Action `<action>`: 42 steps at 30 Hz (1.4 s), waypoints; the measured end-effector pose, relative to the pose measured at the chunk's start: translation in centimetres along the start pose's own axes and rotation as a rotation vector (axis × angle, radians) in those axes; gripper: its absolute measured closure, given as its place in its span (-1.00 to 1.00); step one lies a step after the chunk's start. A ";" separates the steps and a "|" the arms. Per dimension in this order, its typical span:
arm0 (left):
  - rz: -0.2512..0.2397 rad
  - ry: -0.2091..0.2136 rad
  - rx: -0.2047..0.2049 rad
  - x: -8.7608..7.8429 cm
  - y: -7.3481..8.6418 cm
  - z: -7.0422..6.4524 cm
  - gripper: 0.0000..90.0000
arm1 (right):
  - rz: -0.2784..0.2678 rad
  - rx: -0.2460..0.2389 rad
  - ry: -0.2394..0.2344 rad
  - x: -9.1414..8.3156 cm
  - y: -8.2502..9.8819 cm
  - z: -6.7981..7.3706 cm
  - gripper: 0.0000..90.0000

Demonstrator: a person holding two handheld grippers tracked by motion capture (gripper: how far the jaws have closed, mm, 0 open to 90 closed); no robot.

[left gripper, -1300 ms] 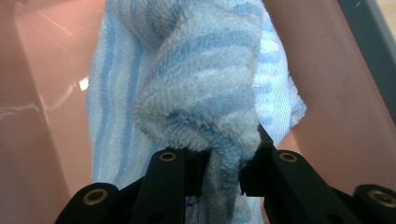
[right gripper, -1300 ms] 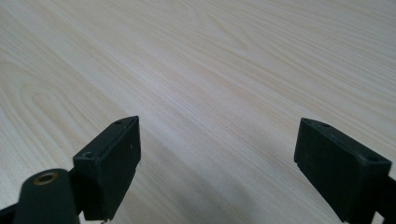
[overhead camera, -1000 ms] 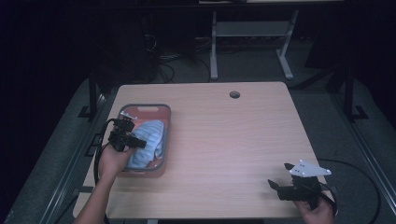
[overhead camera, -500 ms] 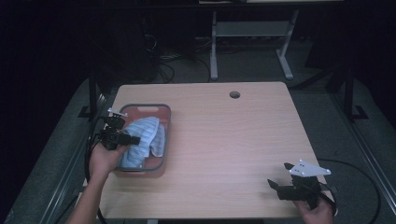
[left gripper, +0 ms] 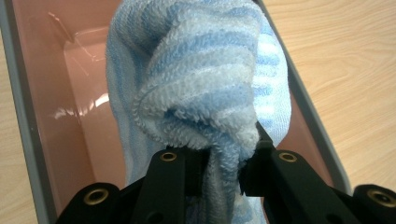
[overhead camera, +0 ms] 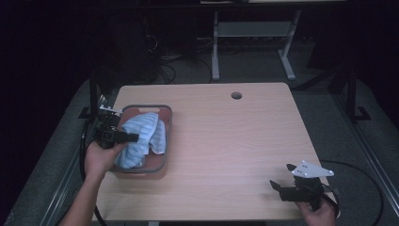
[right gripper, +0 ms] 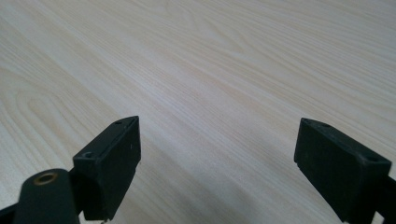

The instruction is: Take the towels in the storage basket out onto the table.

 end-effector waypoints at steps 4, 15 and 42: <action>-0.014 0.004 -0.004 -0.5 -0.4 0.0 0.65 | -0.002 0.004 0.002 -0.1 0.0 -0.1 -0.68; -0.042 0.009 -0.002 -2.0 -1.4 0.0 0.65 | -0.004 0.008 0.000 0.0 0.0 -0.1 -0.68; -0.118 0.003 -0.010 -6.0 -3.1 0.0 0.65 | -0.015 0.010 -0.001 -0.1 -0.2 -0.1 -0.68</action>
Point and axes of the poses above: each handheld gripper's, and its own axes: x roughly forward along the jaws, y roughly out of its underside, z roughly to its left, the point moved 5 cm from there along x, roughly forward along the jaws, and after that the axes turned 13 degrees about x, right-handed, at the moved point
